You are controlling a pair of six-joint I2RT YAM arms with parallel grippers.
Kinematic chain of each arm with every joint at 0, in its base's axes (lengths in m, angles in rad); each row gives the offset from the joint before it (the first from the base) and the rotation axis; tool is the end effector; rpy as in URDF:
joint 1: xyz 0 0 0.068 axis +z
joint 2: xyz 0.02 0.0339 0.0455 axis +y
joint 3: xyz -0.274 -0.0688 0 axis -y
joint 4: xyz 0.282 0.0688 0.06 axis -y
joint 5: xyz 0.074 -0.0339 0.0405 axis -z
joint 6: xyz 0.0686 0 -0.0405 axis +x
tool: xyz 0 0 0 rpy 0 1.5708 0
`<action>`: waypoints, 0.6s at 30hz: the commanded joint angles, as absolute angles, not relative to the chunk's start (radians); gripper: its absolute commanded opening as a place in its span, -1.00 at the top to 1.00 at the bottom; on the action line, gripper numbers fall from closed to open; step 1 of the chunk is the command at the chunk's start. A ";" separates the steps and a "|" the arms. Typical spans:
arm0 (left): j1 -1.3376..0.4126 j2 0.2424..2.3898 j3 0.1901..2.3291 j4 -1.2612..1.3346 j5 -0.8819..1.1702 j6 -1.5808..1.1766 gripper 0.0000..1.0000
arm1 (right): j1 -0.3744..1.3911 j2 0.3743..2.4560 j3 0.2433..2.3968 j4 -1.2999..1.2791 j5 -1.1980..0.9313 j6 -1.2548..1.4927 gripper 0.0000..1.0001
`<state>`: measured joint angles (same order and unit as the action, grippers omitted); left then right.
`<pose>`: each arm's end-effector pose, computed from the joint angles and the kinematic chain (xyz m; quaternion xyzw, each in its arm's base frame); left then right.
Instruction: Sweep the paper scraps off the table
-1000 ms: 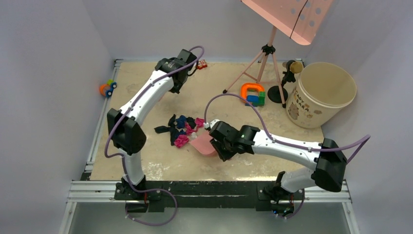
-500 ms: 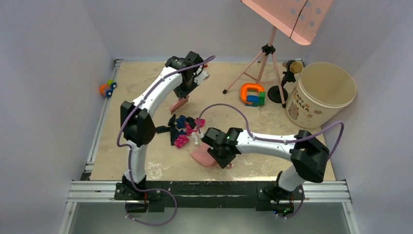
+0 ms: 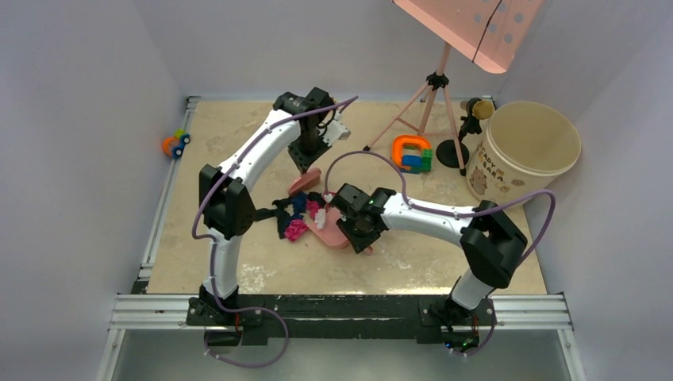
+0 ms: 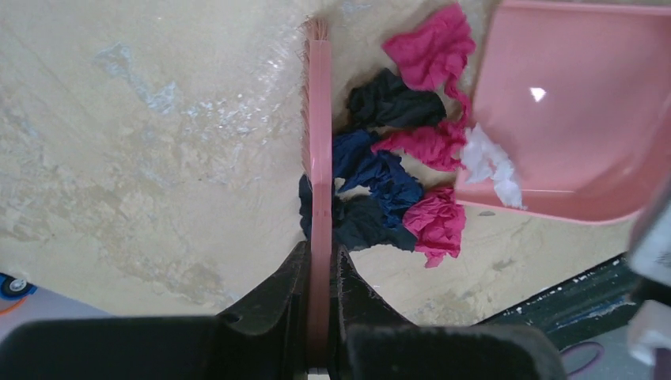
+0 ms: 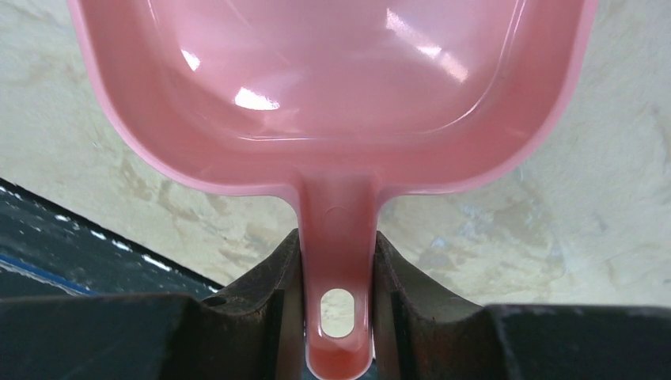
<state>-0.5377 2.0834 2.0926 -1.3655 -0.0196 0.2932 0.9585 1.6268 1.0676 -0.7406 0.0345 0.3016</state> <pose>0.4011 -0.2376 0.2756 0.4003 0.9101 -0.0034 0.1074 0.1999 0.2805 0.1510 -0.3174 0.9385 0.0658 0.1192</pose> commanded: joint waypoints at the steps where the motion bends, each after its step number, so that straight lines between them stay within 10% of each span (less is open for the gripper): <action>1: -0.562 2.088 2.126 -1.411 0.098 0.313 1.00 | 0.953 1.684 1.170 -0.729 0.043 0.209 1.00; 18: -0.574 2.010 2.136 -1.442 0.191 0.205 1.00 | 0.923 1.728 1.207 -0.687 0.088 0.181 1.00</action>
<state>-0.5579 2.0682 2.0964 -1.3930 0.1135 0.2470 0.9287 1.7607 1.2022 -0.7322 0.0433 0.1822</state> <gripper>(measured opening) 0.127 0.318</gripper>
